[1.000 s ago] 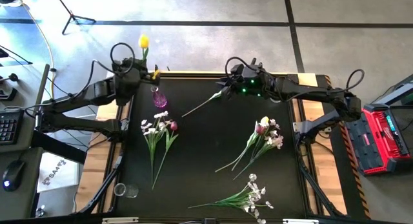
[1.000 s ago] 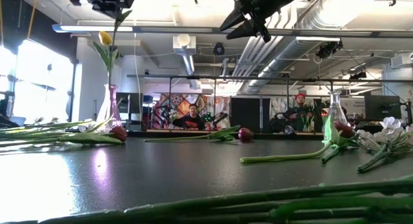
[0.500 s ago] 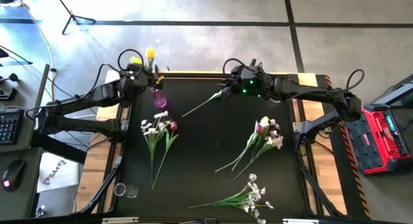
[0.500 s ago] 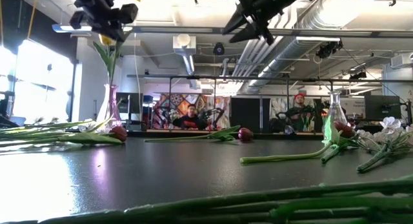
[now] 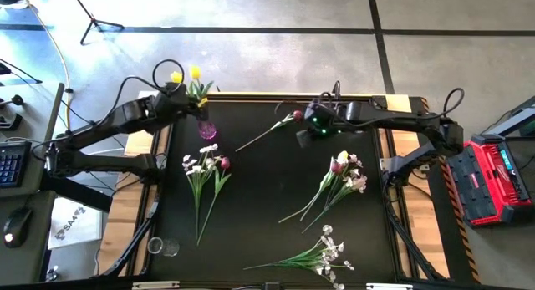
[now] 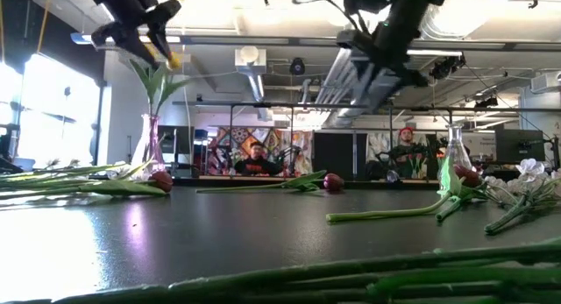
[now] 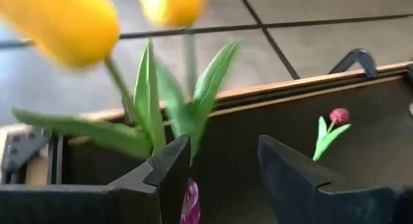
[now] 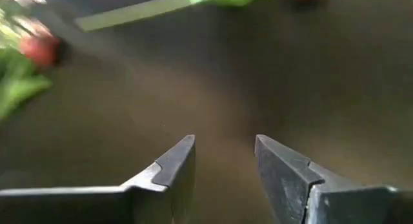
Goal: Sort flowers into vase by color
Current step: Put the left yellow flower into the violet vase, then put the yellow flower into the violet vase
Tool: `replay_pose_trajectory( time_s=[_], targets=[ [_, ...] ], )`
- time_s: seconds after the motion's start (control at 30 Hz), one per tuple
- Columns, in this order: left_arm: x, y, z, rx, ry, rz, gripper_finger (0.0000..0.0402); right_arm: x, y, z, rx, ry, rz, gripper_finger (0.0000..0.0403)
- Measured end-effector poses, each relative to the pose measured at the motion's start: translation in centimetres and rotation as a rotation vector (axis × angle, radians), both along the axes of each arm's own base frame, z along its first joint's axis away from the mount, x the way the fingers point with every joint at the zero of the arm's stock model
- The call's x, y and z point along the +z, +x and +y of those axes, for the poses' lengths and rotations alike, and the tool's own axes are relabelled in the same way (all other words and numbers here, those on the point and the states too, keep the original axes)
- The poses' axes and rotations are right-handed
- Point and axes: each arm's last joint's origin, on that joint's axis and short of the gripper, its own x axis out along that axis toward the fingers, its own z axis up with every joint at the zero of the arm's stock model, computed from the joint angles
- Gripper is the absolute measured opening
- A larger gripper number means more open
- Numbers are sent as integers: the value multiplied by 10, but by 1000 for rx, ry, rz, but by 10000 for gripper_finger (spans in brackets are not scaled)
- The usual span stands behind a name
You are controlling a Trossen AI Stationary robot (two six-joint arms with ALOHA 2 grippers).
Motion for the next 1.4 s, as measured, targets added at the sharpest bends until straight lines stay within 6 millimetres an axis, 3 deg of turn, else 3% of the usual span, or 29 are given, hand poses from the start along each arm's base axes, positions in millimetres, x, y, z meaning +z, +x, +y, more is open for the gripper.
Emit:
replay_pose_trajectory(
  time_s=[0.2, 0.37, 0.5, 0.63, 0.83, 1.07, 1.4],
  targets=[
    [40, -3, -8, -128, 142, 33, 172, -8, -21, 13, -111, 46, 243, 149],
    [64, -8, -11, -160, 212, 24, 172, -37, -25, 29, -164, 139, 274, 149],
    [71, -9, -11, -171, 236, 31, 172, -62, -17, 47, -138, 240, 166, 149],
    [71, -9, -11, -197, 263, 75, 172, -83, -9, 61, -94, 221, 20, 149],
    [76, -7, -11, -261, 339, 117, 172, -111, -23, 87, -195, 377, 60, 149],
    [81, -9, -13, -316, 391, 122, 172, -105, -30, 117, -234, 474, 180, 149],
    [80, -8, -15, -406, 368, 89, 172, -54, -33, 140, -234, 451, 345, 149]
  ],
)
